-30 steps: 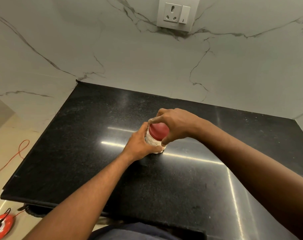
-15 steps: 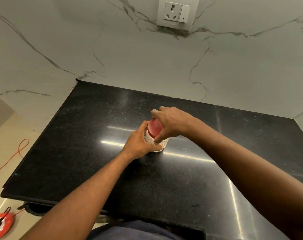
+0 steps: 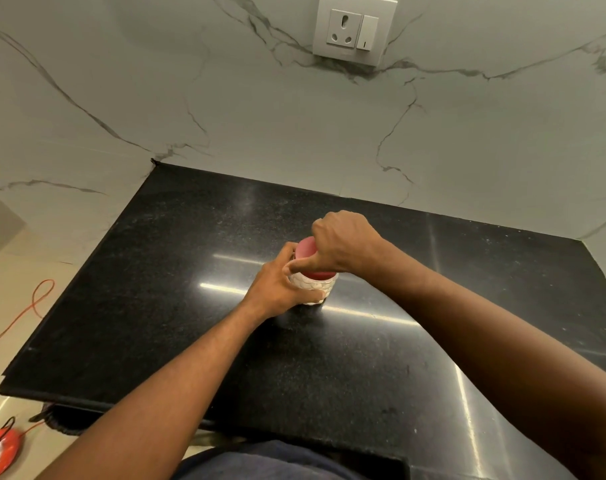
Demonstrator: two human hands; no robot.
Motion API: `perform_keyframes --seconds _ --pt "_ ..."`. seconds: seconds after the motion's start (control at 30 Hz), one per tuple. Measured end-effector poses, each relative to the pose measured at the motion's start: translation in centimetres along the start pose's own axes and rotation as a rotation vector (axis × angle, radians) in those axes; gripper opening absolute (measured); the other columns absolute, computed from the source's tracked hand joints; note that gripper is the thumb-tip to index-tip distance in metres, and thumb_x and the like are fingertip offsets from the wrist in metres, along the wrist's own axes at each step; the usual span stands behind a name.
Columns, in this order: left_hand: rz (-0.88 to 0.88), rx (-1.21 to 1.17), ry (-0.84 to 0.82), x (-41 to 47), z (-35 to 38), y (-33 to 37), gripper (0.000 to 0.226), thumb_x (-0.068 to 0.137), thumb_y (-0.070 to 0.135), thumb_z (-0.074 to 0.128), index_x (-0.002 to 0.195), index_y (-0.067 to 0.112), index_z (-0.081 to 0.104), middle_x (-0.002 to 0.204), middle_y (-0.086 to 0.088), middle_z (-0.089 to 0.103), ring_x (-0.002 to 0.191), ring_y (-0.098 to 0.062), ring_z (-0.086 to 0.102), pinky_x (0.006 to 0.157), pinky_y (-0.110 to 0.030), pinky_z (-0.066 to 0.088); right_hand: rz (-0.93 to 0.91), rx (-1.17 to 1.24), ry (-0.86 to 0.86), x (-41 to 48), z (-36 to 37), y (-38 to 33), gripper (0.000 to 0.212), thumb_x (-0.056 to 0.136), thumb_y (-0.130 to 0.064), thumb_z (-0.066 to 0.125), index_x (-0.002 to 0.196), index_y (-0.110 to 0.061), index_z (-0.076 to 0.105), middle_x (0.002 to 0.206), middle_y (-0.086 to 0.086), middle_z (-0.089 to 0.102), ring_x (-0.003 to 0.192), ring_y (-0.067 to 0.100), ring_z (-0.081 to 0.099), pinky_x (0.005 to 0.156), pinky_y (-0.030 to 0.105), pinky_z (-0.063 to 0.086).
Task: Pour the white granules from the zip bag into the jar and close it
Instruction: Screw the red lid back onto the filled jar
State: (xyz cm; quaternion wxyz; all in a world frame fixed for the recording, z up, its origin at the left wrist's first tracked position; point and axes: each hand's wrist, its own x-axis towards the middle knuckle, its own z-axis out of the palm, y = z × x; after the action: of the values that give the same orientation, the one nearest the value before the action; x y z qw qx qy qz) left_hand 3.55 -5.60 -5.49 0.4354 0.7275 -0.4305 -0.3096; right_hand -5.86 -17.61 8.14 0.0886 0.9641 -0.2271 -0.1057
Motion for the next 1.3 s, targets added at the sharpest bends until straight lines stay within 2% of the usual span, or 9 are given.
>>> perform_keyframes --seconds 0.2,0.33,0.5,0.57,0.7,0.97,1.07,1.17,1.3 --pt "-0.015 0.000 0.005 0.0 0.0 0.2 0.099 0.047 0.067 0.096 0.126 0.070 0.036 0.119 0.030 0.061 0.108 0.007 0.061 0.091 -0.022 0.051 -0.257 0.183 -0.276 0.1 -1.1 0.9 0.095 0.069 -0.041 0.092 0.151 -0.039 0.043 0.145 0.000 0.053 0.127 0.026 0.056 0.089 0.036 0.051" --pt "-0.011 0.004 -0.002 0.0 -0.1 0.2 0.094 0.049 0.066 0.096 0.122 0.072 0.037 0.118 0.030 0.064 0.108 0.008 0.062 0.091 -0.025 0.056 -0.204 0.168 -0.132 0.3 -0.2 0.8 0.077 0.072 -0.053 0.086 0.140 -0.028 0.060 0.127 0.000 0.069 0.108 0.023 0.067 0.069 0.026 0.044" --pt "-0.021 -0.022 0.006 -0.4 -0.1 0.3 0.091 0.050 0.065 0.096 0.122 0.072 0.041 0.117 0.028 0.066 0.109 0.003 0.064 0.082 -0.026 0.060 0.095 0.042 -0.040 0.3 0.8 -0.3 0.085 0.088 -0.089 0.029 0.081 -0.011 0.063 0.064 0.003 0.059 0.057 0.017 0.057 0.053 0.028 0.044" --pt "-0.015 -0.017 0.002 -0.5 -0.3 0.5 0.092 0.051 0.066 0.095 0.121 0.078 0.037 0.118 0.031 0.063 0.109 0.007 0.061 0.085 -0.022 0.055 0.069 0.048 -0.031 0.2 1.0 0.3 0.087 0.091 -0.086 0.025 0.091 -0.011 0.068 0.079 0.006 0.068 0.067 0.019 0.063 0.059 0.030 0.049" --pt "-0.019 0.017 -0.002 -0.3 -0.2 0.5 0.094 0.052 0.065 0.094 0.130 0.060 0.041 0.118 0.029 0.060 0.106 0.006 0.059 0.090 -0.028 0.058 -0.248 0.360 -0.270 -0.5 -0.6 1.6 0.077 0.081 -0.050 0.079 0.150 -0.039 0.046 0.153 0.001 0.049 0.131 0.024 0.053 0.096 0.037 0.047" --pt "-0.019 -0.007 0.013 -0.6 -0.3 0.7 0.093 0.051 0.065 0.096 0.127 0.065 0.044 0.116 0.040 0.063 0.108 0.002 0.066 0.079 -0.025 0.060 0.113 0.015 -0.002 -0.1 -0.5 -0.7 0.071 0.092 -0.079 0.042 0.083 -0.012 0.065 0.064 0.002 0.056 0.058 0.018 0.057 0.051 0.029 0.042" --pt "-0.022 0.004 0.014 -0.6 -0.3 0.7 0.091 0.049 0.066 0.096 0.125 0.063 0.045 0.115 0.031 0.067 0.110 0.001 0.067 0.083 -0.024 0.057 0.005 0.116 -0.036 -0.2 -0.5 0.3 0.056 0.091 -0.069 0.054 0.112 -0.019 0.069 0.106 0.006 0.071 0.091 0.024 0.067 0.074 0.036 0.055" --pt "-0.027 0.034 0.016 -0.6 -0.4 0.9 0.094 0.047 0.069 0.094 0.124 0.067 0.039 0.107 0.033 0.062 0.099 0.011 0.060 0.077 -0.013 0.047 -0.274 0.324 -0.317 -0.8 -1.4 1.0 0.076 0.077 -0.037 0.085 0.146 -0.039 0.051 0.161 0.001 0.039 0.138 0.026 0.047 0.102 0.040 0.048" --pt "-0.017 0.030 0.017 -0.6 -0.4 1.2 0.090 0.047 0.069 0.094 0.116 0.075 0.036 0.107 0.037 0.059 0.097 0.007 0.064 0.071 -0.014 0.054 -0.313 0.145 -0.126 -0.9 0.0 0.1 0.063 0.080 -0.033 0.082 0.139 -0.036 0.062 0.135 0.002 0.061 0.110 0.022 0.063 0.076 0.028 0.050"
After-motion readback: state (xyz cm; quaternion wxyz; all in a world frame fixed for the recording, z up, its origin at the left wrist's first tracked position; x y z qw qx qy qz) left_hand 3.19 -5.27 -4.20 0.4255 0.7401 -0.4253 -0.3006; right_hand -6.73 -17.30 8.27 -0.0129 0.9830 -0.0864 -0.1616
